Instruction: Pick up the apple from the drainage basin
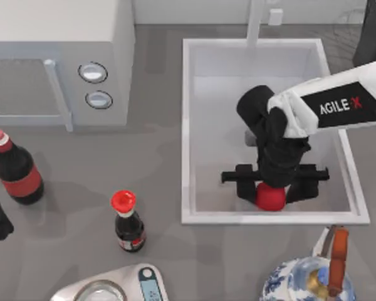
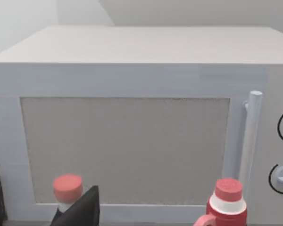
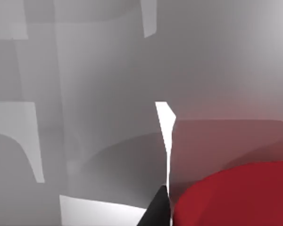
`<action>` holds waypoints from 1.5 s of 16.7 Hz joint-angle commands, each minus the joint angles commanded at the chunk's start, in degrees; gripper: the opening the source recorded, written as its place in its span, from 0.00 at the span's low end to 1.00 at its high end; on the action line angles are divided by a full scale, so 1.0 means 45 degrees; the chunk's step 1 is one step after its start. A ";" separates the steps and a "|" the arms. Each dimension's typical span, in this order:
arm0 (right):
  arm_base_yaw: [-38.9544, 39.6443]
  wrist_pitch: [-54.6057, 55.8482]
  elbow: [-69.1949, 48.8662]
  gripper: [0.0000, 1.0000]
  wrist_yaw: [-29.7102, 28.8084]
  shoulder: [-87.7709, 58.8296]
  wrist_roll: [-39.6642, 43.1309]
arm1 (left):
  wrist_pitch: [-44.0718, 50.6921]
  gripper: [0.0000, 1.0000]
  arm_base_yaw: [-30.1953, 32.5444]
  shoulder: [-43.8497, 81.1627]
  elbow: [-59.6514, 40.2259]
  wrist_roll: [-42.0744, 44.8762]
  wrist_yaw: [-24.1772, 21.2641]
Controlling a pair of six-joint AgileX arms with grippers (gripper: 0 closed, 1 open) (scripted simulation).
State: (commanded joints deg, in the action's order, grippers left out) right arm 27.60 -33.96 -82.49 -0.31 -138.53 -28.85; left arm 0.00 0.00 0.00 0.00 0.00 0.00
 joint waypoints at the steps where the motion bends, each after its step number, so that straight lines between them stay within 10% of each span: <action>1: 0.0000 0.0000 0.0000 0.02 0.0000 0.0000 0.0000 | 0.0000 1.00 0.0000 0.0000 0.0000 0.0000 0.0000; 14: -0.0006 -0.1379 -0.1043 0.00 -0.0291 0.0992 0.0137 | 0.0000 1.00 0.0000 0.0000 0.0000 0.0000 0.0000; 25: -0.0056 -1.0772 -0.7812 0.00 -0.0266 0.3179 0.0213 | 0.0000 1.00 0.0000 0.0000 0.0000 0.0000 0.0000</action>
State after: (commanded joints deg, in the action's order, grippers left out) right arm 27.35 -82.43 -117.65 -1.50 -124.22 -27.90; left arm 0.00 0.00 0.00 0.00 0.00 0.00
